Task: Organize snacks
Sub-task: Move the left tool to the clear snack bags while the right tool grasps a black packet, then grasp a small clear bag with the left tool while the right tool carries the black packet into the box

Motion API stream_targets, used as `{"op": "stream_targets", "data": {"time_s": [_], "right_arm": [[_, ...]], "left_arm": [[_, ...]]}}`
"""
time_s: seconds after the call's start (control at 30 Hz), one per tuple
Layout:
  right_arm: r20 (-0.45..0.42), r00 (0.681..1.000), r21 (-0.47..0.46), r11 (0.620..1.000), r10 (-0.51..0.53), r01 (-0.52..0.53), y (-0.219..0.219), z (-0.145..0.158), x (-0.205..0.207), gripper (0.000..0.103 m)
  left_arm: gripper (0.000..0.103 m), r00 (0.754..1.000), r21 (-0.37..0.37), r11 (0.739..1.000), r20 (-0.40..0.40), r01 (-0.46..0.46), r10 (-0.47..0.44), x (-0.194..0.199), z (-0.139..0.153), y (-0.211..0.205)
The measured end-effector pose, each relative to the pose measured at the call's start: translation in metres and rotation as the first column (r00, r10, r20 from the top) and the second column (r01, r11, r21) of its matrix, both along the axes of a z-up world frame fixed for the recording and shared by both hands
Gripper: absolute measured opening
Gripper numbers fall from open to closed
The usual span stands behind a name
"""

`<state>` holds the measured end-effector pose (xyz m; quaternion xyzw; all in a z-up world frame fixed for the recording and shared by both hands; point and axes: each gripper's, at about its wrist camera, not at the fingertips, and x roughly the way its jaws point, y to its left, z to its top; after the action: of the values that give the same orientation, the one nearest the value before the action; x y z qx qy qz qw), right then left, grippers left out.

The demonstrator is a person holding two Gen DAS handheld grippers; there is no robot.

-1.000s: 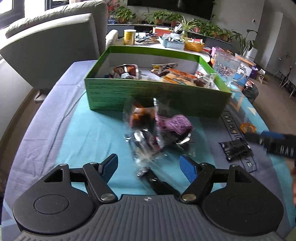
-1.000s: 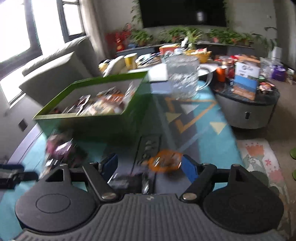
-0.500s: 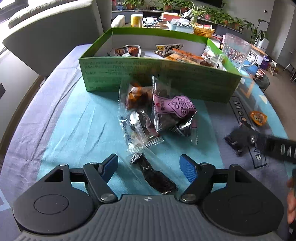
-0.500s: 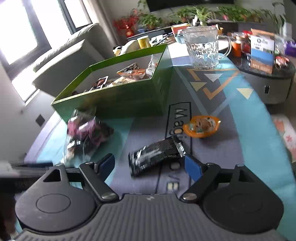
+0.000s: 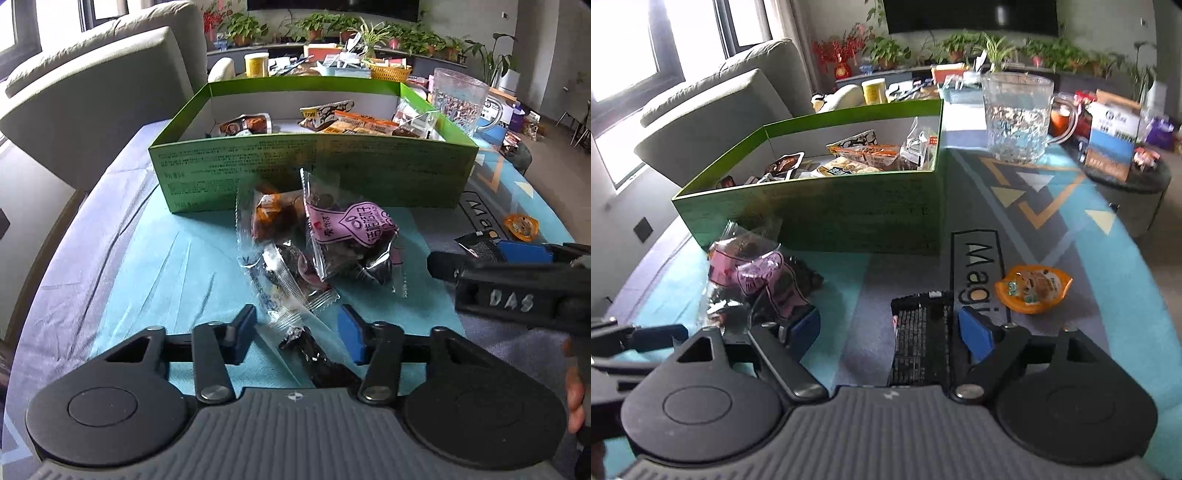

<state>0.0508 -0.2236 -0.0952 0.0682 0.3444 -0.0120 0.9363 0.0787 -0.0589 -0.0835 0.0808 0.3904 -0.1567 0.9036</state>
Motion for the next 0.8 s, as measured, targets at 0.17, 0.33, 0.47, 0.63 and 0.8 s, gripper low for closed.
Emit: {"op": "stream_targets", "data": {"time_s": [0.17, 0.33, 0.47, 0.63, 0.8], "right_arm": [[0.009, 1.000, -0.018, 1.000, 0.023, -0.022, -0.006, 0.003, -0.008, 0.033], [0.050, 0.999, 0.055, 0.998, 0.002, -0.005, -0.019, 0.009, -0.018, 0.033], [0.072, 0.997, 0.077, 0.997, 0.010, -0.016, -0.018, 0.016, -0.021, 0.033], [0.106, 0.994, 0.096, 0.995, 0.025, -0.035, -0.016, 0.025, -0.024, 0.033], [0.136, 0.990, 0.120, 0.992, 0.026, -0.042, -0.018, 0.032, -0.027, 0.033]], "left_arm": [[0.026, 1.000, -0.012, 1.000, 0.006, 0.023, -0.023, -0.003, 0.003, 0.004], [0.025, 1.000, -0.021, 1.000, 0.027, 0.016, -0.016, -0.004, 0.010, 0.008], [0.025, 0.999, -0.030, 1.000, 0.054, 0.010, -0.008, -0.007, 0.018, 0.010], [0.025, 0.996, -0.040, 0.999, 0.093, 0.005, -0.001, -0.011, 0.030, 0.014], [0.025, 0.992, -0.056, 0.998, 0.125, -0.005, 0.012, -0.011, 0.039, 0.020]]}}
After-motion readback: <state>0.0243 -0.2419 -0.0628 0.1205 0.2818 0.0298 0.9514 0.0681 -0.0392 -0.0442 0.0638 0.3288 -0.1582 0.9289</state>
